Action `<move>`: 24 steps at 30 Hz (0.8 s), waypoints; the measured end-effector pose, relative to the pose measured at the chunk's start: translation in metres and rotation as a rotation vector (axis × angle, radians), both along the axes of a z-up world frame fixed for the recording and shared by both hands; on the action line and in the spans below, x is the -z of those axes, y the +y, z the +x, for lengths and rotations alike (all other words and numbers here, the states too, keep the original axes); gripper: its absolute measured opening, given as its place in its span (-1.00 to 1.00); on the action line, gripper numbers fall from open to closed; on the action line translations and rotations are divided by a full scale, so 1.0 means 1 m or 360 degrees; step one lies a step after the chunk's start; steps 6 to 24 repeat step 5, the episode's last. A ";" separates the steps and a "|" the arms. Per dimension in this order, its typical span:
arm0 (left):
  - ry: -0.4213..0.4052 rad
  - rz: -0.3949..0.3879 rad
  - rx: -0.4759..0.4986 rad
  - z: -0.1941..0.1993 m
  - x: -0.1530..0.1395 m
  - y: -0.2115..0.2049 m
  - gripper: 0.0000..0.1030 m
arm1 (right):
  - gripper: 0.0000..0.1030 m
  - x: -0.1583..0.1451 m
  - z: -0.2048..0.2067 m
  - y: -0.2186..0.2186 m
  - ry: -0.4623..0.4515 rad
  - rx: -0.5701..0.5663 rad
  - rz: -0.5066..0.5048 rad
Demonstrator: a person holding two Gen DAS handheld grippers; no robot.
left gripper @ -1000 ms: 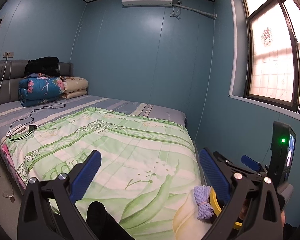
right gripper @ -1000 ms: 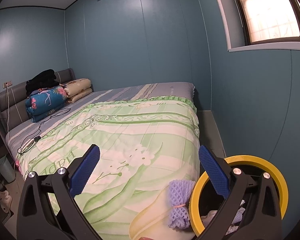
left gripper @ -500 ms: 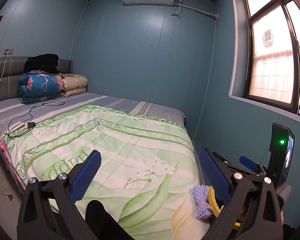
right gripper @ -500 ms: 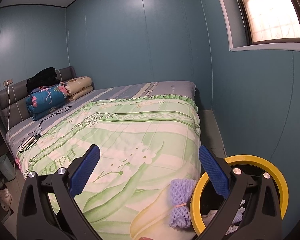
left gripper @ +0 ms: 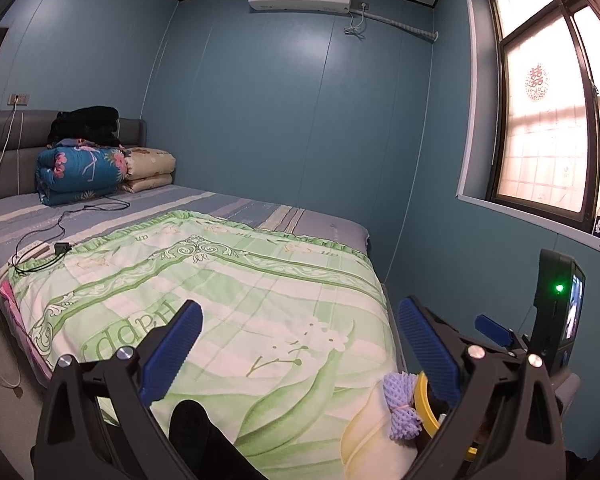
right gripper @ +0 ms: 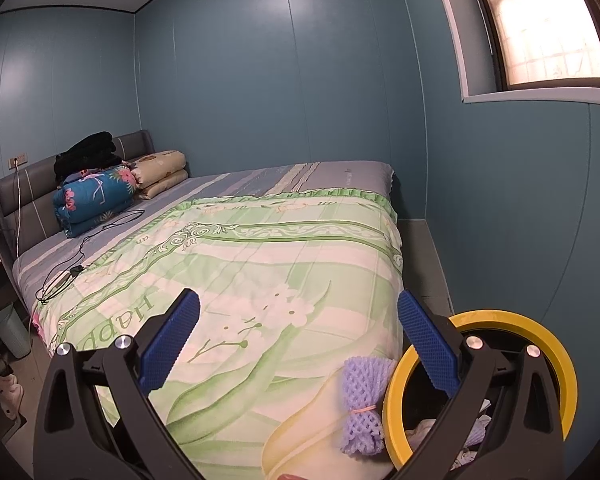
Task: Collect trash
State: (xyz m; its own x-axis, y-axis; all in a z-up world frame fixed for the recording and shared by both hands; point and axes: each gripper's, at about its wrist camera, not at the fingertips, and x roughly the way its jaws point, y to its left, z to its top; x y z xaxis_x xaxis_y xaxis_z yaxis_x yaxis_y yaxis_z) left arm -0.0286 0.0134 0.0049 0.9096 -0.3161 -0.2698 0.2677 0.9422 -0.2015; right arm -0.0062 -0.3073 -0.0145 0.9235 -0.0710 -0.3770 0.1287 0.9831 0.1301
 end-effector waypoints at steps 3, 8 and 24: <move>0.0014 -0.0012 -0.0001 0.001 0.000 0.001 0.84 | 0.84 0.001 0.001 0.001 0.0005 -0.0004 -0.0001; 0.0010 -0.0011 -0.0006 0.001 0.000 0.001 0.84 | 0.84 0.002 0.001 0.001 0.0009 -0.0007 -0.0001; 0.0010 -0.0011 -0.0006 0.001 0.000 0.001 0.84 | 0.84 0.002 0.001 0.001 0.0009 -0.0007 -0.0001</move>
